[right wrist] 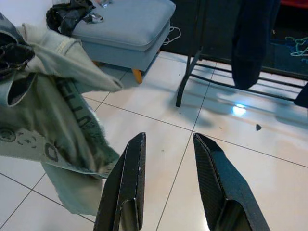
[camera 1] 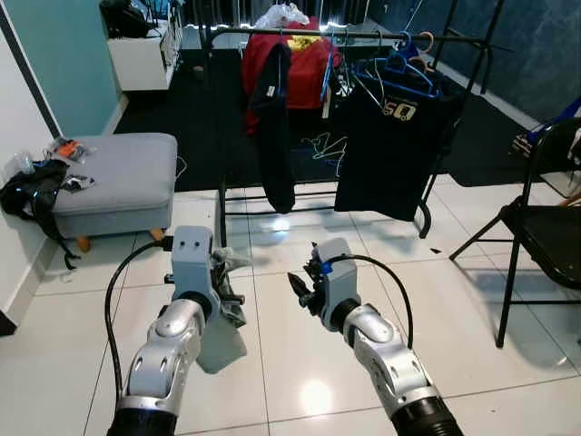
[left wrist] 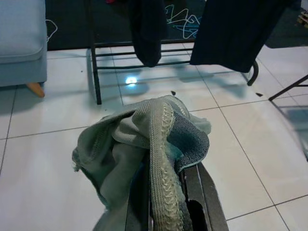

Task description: Hang hanger

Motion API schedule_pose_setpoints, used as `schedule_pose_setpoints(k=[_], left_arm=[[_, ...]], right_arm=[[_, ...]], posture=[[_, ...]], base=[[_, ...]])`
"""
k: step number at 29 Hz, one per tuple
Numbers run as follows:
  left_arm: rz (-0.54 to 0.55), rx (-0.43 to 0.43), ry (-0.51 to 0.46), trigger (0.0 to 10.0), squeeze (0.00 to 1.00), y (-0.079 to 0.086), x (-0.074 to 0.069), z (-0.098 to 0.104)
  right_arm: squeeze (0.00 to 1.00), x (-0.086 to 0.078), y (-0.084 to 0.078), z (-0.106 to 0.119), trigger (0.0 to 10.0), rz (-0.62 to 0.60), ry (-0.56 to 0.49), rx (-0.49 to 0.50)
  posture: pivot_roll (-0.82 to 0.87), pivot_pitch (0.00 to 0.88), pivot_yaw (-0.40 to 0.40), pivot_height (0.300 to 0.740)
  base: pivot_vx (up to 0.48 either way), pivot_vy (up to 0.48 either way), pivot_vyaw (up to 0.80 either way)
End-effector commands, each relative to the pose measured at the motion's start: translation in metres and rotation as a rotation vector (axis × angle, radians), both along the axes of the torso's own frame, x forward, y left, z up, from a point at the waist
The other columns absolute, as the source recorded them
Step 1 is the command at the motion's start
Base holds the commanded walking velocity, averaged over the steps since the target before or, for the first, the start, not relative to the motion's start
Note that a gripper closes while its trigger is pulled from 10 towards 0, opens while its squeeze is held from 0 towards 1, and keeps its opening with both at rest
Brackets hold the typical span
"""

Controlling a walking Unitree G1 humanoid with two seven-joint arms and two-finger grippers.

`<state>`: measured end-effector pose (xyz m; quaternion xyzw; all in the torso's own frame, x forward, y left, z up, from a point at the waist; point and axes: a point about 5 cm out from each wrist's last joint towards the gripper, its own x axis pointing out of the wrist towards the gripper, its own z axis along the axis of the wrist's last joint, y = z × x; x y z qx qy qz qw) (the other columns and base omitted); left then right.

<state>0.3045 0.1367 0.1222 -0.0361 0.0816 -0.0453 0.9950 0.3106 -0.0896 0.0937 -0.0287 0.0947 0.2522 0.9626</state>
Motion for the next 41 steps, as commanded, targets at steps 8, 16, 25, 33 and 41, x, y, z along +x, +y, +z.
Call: schedule_pose_setpoints(k=[8,16,25,33,41], left_arm=[[0.004,-0.007,0.013,10.0,0.0,0.0017,-0.0015,-0.0028],[0.003,-0.008,0.015,10.0,0.0,0.0025,-0.0009,-0.0035],[0.005,-0.01,0.014,10.0,0.0,0.0025,-0.0004,-0.0035],[0.049,-0.004,0.015,10.0,0.0,0.0071,-0.0016,-0.0051],[0.056,0.012,0.012,10.0,0.0,0.0096,-0.0003,-0.0063]], right_arm=[[0.0,0.0,0.0023,0.0009,10.0,0.006,0.002,-0.006],[0.0,-0.0004,0.0028,0.0003,10.0,0.006,0.001,-0.01],[0.0,0.0001,0.0023,0.0007,10.0,0.004,-0.002,-0.013],[0.0,-0.0007,0.0038,0.0001,10.0,0.014,-0.001,-0.015],[0.0,0.0003,0.0067,0.0012,10.0,0.034,-0.012,-0.026]], posture=[[0.03,0.011,-0.025,0.74],[0.03,0.01,-0.024,0.74],[0.03,0.007,-0.027,0.74],[0.04,0.0,-0.029,0.74],[0.04,0.0,-0.026,0.74]], base=[[0.292,0.0,0.0],[0.296,0.0,0.0],[0.29,0.0,0.0],[0.033,0.0,0.0],[0.0,0.0,0.0]])
